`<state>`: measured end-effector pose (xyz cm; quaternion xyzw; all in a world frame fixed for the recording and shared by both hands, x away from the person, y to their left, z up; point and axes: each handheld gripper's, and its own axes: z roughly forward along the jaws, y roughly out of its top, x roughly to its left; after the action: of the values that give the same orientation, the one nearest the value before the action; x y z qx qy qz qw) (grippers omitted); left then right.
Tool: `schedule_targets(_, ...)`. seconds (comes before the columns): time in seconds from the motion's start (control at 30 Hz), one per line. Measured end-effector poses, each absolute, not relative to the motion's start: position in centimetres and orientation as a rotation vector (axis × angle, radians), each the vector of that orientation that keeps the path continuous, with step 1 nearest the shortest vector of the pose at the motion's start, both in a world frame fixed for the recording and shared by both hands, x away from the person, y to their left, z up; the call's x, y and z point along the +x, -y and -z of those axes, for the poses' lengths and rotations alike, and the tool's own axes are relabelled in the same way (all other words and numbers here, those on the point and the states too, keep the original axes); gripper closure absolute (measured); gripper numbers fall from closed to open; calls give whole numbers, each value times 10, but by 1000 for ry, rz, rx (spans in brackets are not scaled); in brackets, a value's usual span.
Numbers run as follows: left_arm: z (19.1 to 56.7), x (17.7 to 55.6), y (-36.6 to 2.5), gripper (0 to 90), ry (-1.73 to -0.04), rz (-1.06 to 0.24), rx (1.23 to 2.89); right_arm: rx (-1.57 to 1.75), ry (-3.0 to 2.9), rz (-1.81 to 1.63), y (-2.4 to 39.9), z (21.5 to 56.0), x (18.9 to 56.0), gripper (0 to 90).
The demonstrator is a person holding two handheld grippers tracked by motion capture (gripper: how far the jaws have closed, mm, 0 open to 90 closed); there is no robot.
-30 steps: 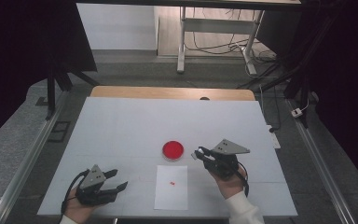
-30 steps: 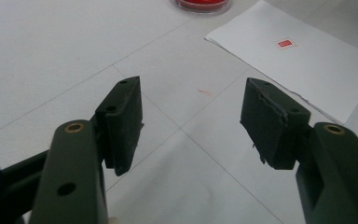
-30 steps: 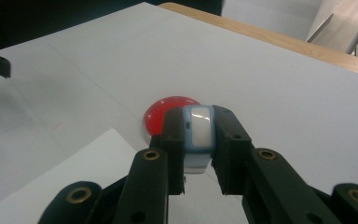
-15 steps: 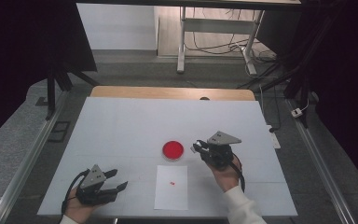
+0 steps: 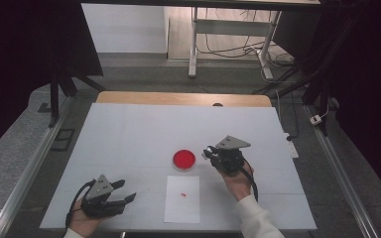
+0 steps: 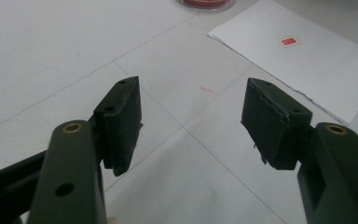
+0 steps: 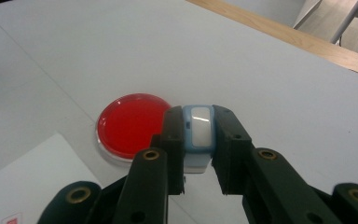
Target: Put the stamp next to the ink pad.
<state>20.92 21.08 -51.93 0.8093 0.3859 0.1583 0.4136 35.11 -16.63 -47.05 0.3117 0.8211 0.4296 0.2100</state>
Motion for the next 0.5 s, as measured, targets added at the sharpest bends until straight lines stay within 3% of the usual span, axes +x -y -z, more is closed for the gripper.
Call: schedule_targets(0.5, 520, 210, -211, 368, -980, -399, 2034, 894, -2372, -1088, 152, 494, 381, 745)
